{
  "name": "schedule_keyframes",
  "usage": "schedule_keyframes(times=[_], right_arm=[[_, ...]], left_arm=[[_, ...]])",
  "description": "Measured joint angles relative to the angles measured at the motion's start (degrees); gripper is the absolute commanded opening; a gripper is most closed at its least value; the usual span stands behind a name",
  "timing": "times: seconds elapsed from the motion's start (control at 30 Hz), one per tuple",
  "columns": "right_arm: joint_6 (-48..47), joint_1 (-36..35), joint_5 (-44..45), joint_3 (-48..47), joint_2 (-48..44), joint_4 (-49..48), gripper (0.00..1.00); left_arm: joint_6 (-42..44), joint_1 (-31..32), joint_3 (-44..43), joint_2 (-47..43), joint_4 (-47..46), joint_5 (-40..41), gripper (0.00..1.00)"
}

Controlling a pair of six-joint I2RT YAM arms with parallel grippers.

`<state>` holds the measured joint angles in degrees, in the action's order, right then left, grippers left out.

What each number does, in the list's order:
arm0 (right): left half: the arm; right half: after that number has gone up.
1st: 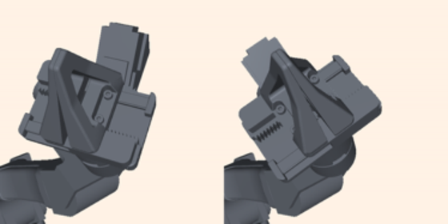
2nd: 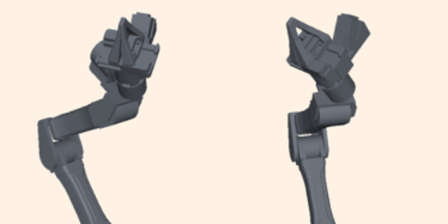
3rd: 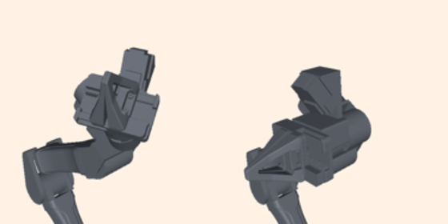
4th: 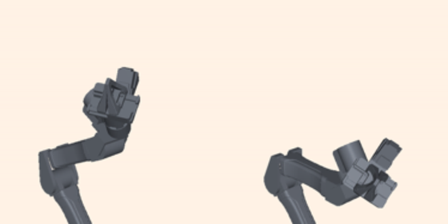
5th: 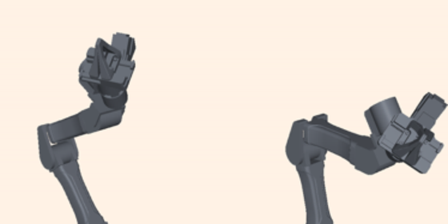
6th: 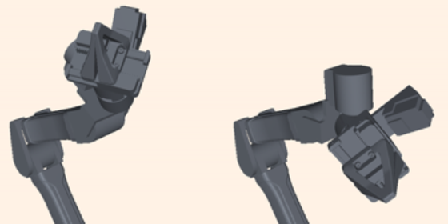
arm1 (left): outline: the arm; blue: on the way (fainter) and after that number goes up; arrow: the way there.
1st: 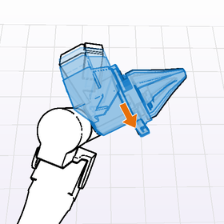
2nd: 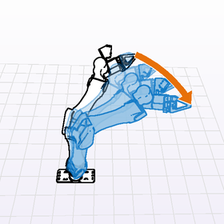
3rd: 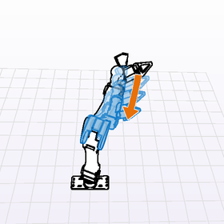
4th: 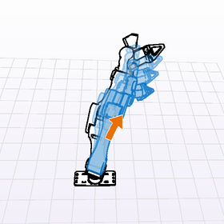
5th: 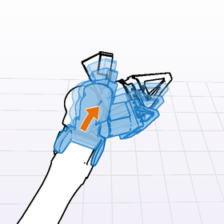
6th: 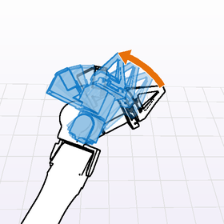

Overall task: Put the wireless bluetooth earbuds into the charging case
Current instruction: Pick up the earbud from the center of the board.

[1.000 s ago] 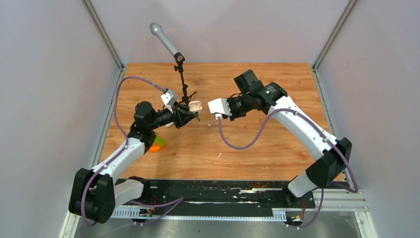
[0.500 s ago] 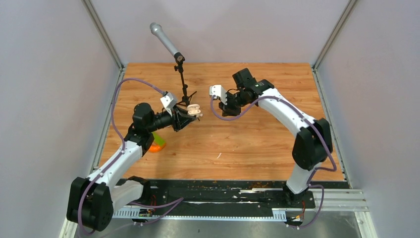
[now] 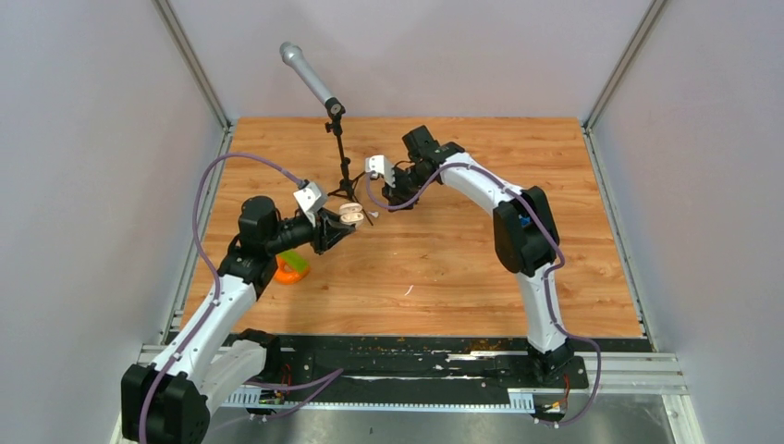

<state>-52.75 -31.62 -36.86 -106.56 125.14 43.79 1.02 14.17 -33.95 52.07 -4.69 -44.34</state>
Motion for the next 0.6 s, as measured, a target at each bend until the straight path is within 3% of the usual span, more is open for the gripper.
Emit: schedule_keyframes(times=[0.23,0.6], right_arm=[[-11.30,-0.92,-0.74,-5.88,6.82,2.19,0.36],[-15.08,-3.10,-0.61,-9.01,12.11,3.89,0.38]], left_arm=[[1.14,-0.44,-0.39,-1.33,3.69,0.59,0.02],[2.16,-0.81,-2.21,-1.22,5.35,1.03,0.02]])
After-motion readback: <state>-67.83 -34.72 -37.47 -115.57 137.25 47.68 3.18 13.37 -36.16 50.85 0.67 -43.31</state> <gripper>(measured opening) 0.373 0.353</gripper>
